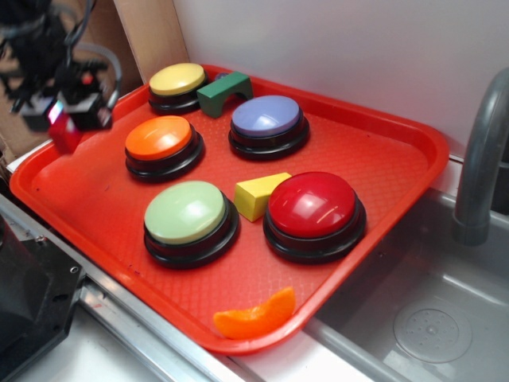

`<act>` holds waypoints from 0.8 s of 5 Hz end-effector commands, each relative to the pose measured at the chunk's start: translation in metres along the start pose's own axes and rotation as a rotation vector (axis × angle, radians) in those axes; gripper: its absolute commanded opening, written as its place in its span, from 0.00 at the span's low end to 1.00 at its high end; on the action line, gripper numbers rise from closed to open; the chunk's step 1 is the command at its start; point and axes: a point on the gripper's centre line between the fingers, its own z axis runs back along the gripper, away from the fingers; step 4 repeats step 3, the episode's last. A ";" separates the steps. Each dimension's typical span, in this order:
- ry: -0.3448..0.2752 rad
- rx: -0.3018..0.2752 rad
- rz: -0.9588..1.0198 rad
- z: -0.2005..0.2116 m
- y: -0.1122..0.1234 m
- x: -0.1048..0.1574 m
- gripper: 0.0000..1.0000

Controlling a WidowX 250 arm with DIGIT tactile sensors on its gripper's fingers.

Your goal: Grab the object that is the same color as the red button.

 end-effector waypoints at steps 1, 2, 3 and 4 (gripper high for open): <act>-0.017 -0.063 -0.198 0.071 -0.045 -0.006 0.00; -0.044 -0.091 -0.278 0.072 -0.067 -0.014 0.00; -0.077 -0.038 -0.278 0.054 -0.071 -0.016 0.00; -0.077 -0.038 -0.278 0.054 -0.071 -0.016 0.00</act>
